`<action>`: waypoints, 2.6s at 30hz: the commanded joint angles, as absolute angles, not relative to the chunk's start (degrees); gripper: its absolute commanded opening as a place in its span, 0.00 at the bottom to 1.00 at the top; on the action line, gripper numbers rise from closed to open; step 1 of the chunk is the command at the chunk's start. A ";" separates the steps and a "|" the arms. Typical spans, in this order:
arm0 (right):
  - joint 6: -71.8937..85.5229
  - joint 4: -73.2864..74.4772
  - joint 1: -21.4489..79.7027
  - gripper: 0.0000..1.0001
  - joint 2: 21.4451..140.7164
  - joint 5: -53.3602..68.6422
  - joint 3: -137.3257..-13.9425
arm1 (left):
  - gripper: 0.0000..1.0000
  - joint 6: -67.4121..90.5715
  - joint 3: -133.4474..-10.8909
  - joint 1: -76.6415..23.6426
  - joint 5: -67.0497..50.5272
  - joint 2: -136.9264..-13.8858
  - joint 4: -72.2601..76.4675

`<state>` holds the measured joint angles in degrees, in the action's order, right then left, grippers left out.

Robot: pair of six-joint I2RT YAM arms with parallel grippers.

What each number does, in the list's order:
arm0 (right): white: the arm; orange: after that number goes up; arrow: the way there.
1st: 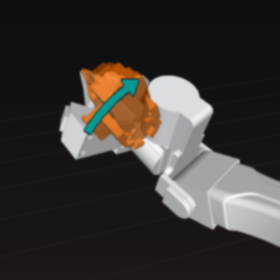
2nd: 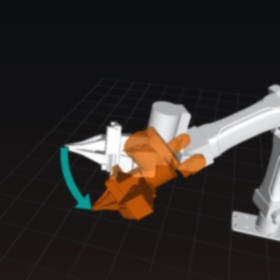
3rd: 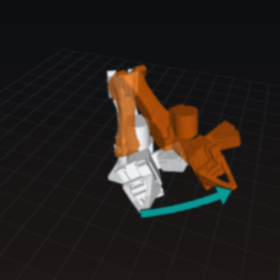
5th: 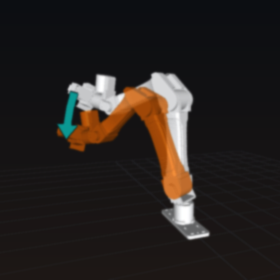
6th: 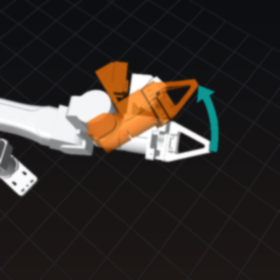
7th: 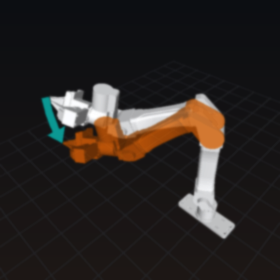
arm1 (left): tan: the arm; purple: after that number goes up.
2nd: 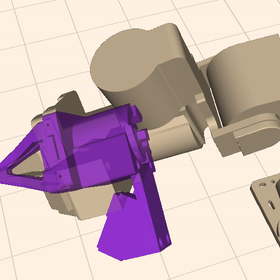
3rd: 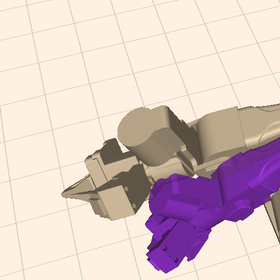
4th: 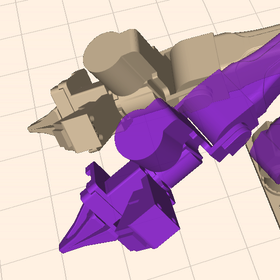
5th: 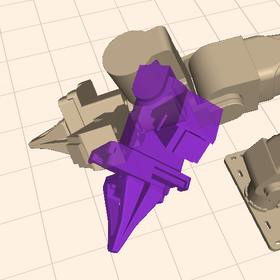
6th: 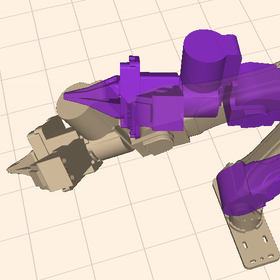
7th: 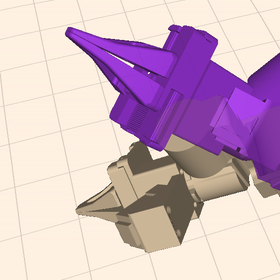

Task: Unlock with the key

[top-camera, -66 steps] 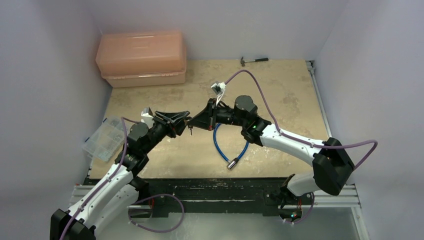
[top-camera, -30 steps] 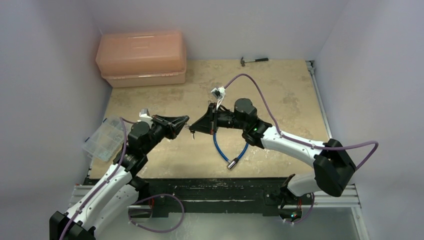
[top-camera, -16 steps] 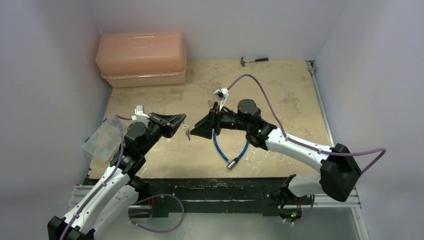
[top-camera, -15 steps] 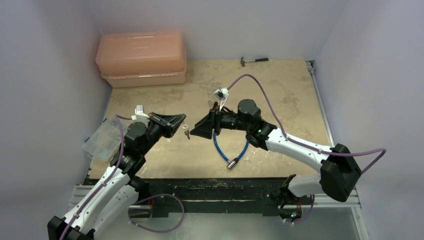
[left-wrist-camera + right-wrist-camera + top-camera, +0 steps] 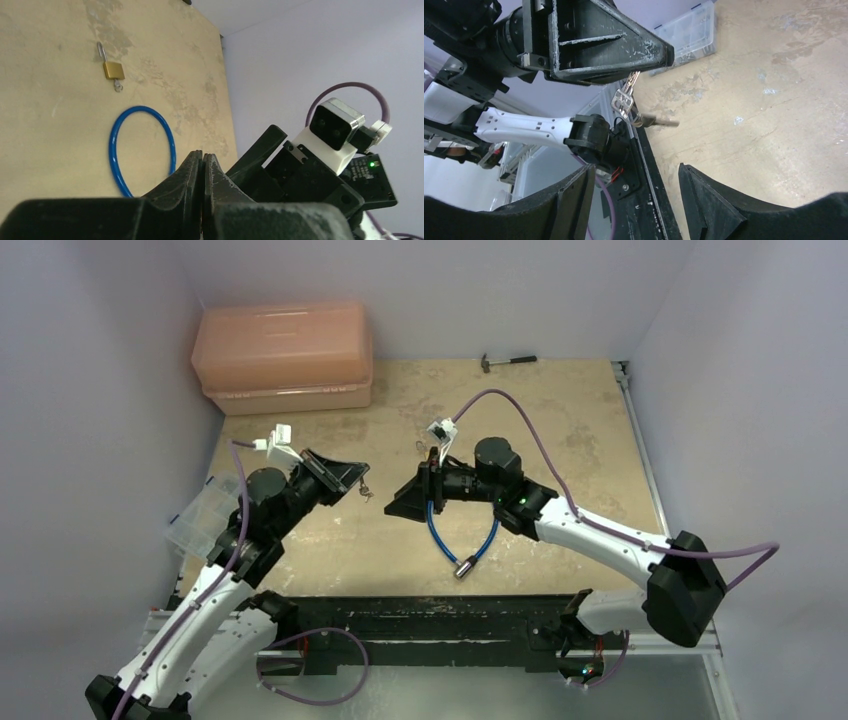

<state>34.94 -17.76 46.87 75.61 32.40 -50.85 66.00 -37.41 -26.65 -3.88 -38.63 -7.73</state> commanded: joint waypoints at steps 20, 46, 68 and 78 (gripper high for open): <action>33.97 -21.51 47.42 0.51 72.88 35.75 -55.28 | 0.00 44.80 -44.96 -26.72 -27.86 -45.51 5.47; 35.95 -24.78 48.52 0.36 74.92 36.04 -55.99 | 0.00 47.73 -44.58 -26.72 -30.31 -46.54 9.78; 38.87 -28.43 48.74 0.00 71.76 34.46 -51.65 | 0.29 48.33 -44.81 -26.72 -31.15 -48.26 9.83; 51.57 -41.97 48.69 0.00 66.55 25.68 -42.89 | 0.59 49.78 -43.79 -26.81 -29.87 -46.18 12.29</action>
